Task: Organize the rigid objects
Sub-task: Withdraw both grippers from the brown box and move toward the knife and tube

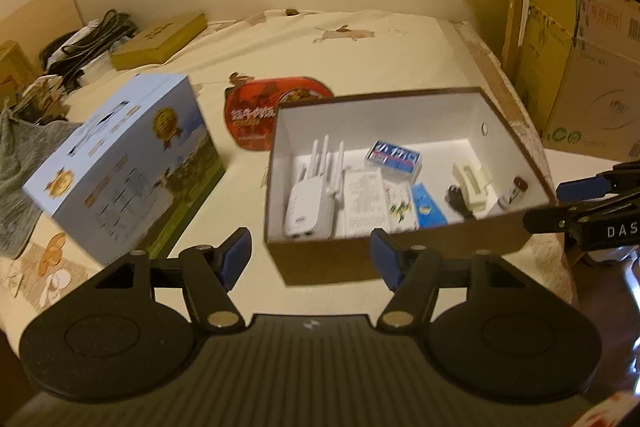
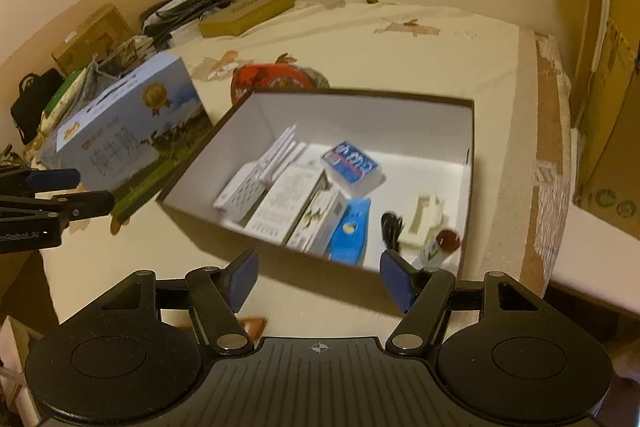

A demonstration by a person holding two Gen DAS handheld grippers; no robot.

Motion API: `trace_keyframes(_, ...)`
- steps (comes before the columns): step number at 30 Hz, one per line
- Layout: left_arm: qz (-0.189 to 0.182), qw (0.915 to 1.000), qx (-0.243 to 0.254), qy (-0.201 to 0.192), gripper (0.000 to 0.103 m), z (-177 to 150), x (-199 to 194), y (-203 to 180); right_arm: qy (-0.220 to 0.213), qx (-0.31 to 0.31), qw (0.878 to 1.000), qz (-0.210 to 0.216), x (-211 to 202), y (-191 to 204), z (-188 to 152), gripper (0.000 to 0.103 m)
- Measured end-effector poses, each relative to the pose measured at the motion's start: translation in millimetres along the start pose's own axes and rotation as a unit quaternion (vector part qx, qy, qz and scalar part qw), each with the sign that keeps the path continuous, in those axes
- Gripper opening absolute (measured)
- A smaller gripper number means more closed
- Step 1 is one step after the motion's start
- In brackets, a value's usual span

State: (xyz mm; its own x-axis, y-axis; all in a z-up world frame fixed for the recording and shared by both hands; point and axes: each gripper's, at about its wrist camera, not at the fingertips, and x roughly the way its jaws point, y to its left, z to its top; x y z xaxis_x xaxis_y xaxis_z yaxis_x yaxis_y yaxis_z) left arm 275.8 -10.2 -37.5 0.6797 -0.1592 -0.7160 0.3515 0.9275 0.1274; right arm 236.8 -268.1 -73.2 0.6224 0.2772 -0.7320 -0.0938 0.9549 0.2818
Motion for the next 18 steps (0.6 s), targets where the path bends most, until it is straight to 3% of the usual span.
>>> trace_keyframes(10, 0.016, 0.9978, -0.051, 0.039, 0.062, -59, -12, 12, 0.028, 0.011, 1.0, 0.001, 4, 11, -35, 0.065)
trace_keyframes(18, 0.025, 0.9929, -0.1, 0.058, 0.061, -86, -13, 17, 0.052, 0.021, 0.998, 0.008, 12, 20, -61, 0.065)
